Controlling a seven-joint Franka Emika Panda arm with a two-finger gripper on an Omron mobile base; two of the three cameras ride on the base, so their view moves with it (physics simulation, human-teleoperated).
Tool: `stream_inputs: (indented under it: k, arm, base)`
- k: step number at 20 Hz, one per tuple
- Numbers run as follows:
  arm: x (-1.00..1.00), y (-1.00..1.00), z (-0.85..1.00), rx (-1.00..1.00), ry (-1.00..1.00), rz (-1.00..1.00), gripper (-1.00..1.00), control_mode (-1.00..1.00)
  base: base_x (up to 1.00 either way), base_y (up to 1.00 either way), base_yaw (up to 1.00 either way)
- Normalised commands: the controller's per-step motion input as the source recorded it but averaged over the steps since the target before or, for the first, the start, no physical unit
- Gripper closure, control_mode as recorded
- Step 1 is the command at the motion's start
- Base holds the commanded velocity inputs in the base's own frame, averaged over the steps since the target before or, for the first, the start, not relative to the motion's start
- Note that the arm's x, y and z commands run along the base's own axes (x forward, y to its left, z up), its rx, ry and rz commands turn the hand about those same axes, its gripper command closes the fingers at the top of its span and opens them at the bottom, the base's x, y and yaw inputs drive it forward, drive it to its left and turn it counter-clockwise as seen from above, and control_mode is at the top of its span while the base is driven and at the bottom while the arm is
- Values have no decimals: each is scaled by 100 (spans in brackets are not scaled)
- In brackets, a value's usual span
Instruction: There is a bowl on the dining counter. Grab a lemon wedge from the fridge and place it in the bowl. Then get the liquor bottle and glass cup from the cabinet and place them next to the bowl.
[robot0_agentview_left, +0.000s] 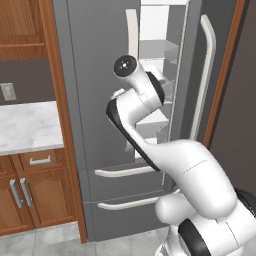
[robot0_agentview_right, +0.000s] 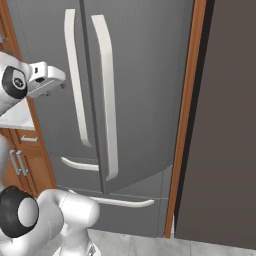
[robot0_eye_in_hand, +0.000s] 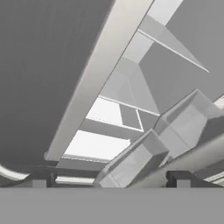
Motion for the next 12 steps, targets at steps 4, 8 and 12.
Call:
stream_inputs:
  k: [4, 8, 12]
  arm:
    - [77, -25, -38, 0, 1, 1, -100, -100]
    - [43, -34, -33, 0, 0, 0, -100, -100]
    - [33, -39, -31, 0, 1, 0, -100, -100]
  base:
    - [0, 0, 0]
    - [0, 0, 0]
    - [0, 0, 0]
